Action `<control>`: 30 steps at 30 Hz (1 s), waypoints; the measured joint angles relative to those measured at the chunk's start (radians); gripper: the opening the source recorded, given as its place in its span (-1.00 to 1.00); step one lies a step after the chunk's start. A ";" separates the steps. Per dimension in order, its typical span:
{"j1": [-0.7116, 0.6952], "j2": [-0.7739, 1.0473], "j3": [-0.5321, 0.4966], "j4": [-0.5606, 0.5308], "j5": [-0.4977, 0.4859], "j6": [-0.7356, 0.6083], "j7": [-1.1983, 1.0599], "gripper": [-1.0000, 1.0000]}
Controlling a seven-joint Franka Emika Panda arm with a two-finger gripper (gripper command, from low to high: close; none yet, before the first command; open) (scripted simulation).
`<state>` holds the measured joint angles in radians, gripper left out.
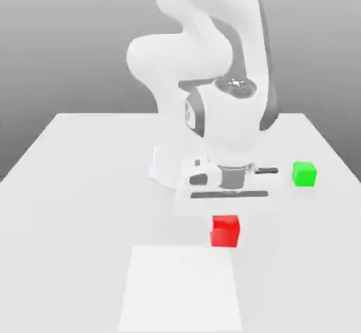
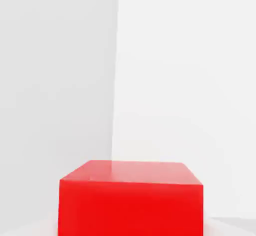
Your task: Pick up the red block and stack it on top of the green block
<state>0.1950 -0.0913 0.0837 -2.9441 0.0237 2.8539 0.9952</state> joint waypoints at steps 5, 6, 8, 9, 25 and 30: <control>0.139 -0.054 0.046 0.004 0.049 -0.053 -0.171 -1.00; 0.171 -0.060 0.058 0.005 0.059 -0.060 -0.210 -1.00; 0.235 -0.072 0.081 0.009 0.076 -0.073 -0.288 -1.00; 0.268 -0.077 0.093 0.011 0.084 -0.080 -0.327 -1.00; 0.783 -0.148 0.273 0.035 0.177 -0.170 -0.921 -1.00; 0.922 -0.147 0.328 0.041 0.186 -0.179 -1.078 -1.00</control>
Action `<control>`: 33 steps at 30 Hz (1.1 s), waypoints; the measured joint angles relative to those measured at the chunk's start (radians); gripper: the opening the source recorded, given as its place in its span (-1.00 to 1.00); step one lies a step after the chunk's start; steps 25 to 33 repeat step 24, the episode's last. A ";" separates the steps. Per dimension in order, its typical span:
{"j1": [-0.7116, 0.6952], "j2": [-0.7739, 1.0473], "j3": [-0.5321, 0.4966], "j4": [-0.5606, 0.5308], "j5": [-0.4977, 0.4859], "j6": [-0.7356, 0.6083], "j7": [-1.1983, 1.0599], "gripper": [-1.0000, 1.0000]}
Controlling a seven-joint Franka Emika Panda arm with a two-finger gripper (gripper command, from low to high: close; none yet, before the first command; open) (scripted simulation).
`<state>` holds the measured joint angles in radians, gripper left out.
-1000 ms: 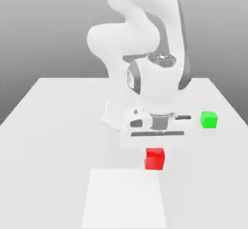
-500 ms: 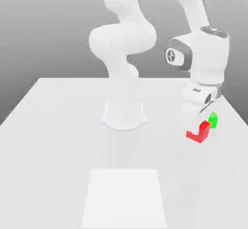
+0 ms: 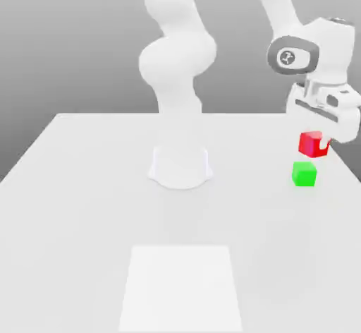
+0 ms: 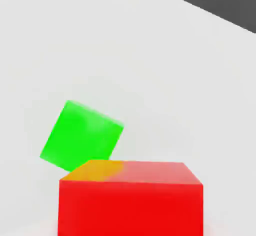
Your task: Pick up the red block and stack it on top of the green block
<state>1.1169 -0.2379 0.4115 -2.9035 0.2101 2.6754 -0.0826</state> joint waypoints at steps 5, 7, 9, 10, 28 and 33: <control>-0.031 0.130 0.025 0.006 -0.104 0.121 0.055 -1.00; -0.044 0.194 0.016 0.007 -0.177 0.180 0.106 -1.00; -0.033 0.259 -0.014 0.008 -0.266 0.238 0.168 1.00; -0.035 0.259 -0.013 0.008 -0.266 0.238 0.168 1.00; 0.056 0.043 -0.049 0.002 -0.059 0.039 0.023 1.00; 0.056 0.043 -0.049 0.002 -0.059 0.039 0.023 1.00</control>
